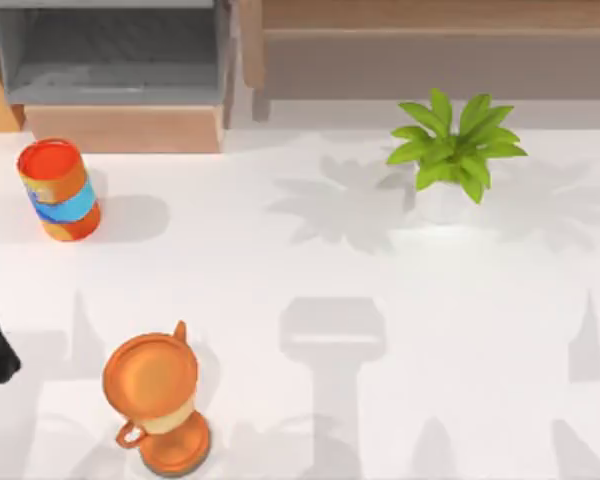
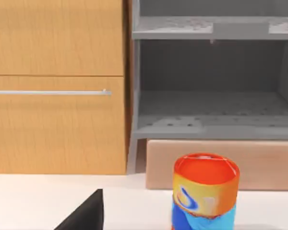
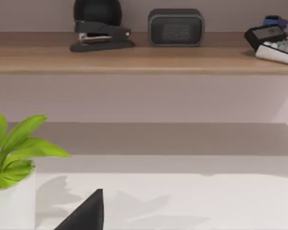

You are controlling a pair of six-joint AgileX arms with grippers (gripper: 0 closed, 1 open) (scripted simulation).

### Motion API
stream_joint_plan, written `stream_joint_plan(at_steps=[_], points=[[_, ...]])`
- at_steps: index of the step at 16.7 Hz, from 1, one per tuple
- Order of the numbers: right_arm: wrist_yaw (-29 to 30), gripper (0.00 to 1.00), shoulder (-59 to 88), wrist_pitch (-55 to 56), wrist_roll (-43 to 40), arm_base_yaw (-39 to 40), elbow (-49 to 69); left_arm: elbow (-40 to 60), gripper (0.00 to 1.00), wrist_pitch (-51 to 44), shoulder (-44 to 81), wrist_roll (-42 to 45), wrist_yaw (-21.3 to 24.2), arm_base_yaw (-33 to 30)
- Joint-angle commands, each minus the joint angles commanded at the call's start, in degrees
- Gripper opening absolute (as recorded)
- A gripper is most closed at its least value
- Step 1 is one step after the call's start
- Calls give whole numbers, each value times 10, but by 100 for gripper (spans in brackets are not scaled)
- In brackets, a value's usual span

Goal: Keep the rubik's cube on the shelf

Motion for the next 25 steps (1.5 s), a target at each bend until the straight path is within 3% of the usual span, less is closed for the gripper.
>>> stream_joint_plan(at_steps=[4,9,25], points=[[0,100,0,0,0,0,0,8,100,9,16,12,3,3],[0,100,0,0,0,0,0,74,100,80,150,107,31,29],[0,100,0,0,0,0,0,480,100,513,1001,694,205,184]])
